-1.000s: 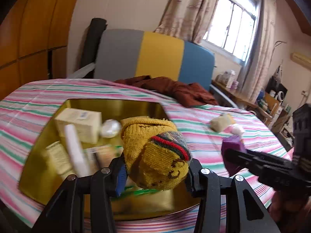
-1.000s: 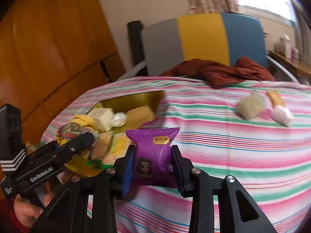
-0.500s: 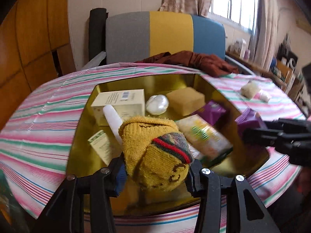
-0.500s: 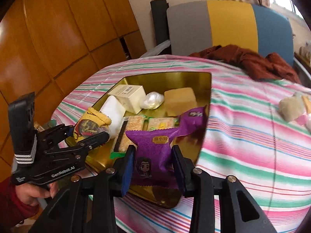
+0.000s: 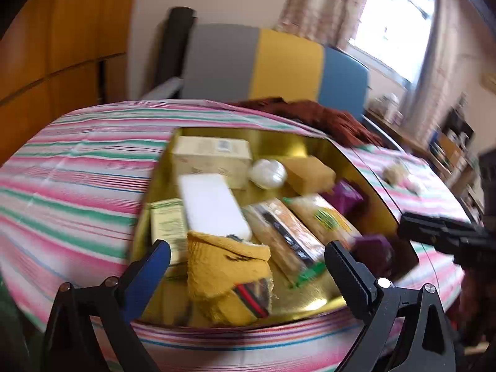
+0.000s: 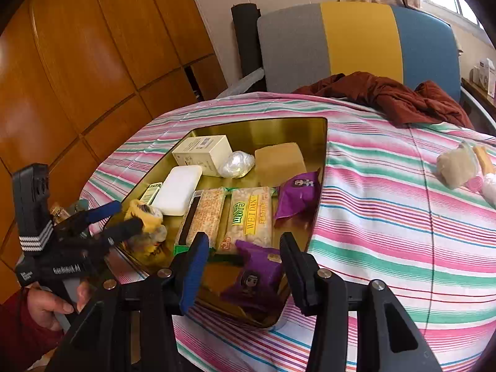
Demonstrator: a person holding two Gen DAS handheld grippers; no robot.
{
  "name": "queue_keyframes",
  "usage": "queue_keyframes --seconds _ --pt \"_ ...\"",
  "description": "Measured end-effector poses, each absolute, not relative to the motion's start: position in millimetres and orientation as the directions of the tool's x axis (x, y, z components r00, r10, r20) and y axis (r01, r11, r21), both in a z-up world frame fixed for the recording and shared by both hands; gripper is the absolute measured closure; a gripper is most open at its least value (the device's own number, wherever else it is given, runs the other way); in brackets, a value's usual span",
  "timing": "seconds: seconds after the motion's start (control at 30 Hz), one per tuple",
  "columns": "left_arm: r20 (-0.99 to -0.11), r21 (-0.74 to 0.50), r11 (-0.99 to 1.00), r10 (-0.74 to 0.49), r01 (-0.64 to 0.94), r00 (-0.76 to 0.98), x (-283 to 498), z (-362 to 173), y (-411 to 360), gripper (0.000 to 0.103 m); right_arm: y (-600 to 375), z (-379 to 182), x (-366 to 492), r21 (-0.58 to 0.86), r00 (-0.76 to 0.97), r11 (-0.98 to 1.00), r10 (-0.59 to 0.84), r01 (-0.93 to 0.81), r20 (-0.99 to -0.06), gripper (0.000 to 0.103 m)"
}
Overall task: Organize objects
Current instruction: 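Carry the purple bag into the tray and open the right gripper while the left releases the knitted ball there, then move both grippers back, right gripper closing around the plastic-wrapped white bundle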
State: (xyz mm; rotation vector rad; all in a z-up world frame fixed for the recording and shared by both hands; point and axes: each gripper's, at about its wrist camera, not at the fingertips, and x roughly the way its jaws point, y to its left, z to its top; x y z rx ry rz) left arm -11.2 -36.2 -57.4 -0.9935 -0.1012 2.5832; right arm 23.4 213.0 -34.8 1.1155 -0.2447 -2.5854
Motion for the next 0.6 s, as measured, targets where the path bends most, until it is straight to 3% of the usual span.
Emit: queue_keyframes --seconds 0.07,0.13,0.2,0.3,0.5,0.6 --pt "-0.610 -0.231 -0.931 0.365 -0.283 -0.704 -10 -54 -44 0.004 215 -33 26 0.277 -0.656 -0.936 -0.351 0.219 -0.668 0.055" --pt "-0.593 -0.257 -0.934 0.355 -0.248 -0.722 -8 -51 -52 0.020 216 -32 27 0.276 -0.662 -0.936 -0.350 0.218 -0.663 0.055" --pt "-0.600 -0.271 -0.938 0.340 -0.216 -0.724 -8 -51 -58 0.027 218 -31 29 0.280 -0.666 -0.935 -0.351 0.217 -0.658 0.055" --pt "-0.602 -0.297 -0.940 0.322 -0.170 -0.731 -7 -51 -68 0.027 224 -31 29 0.294 -0.669 -0.933 -0.354 0.206 -0.653 0.055" --pt "-0.587 -0.363 -0.924 0.327 -0.120 -0.741 -5 -41 -67 0.007 244 -31 30 0.310 -0.686 -0.937 -0.331 0.160 -0.648 0.055" --pt "-0.573 -0.379 -0.910 0.372 -0.166 -0.730 -4 -34 -49 0.006 253 -31 32 0.311 -0.693 -0.940 -0.319 0.142 -0.647 0.055"
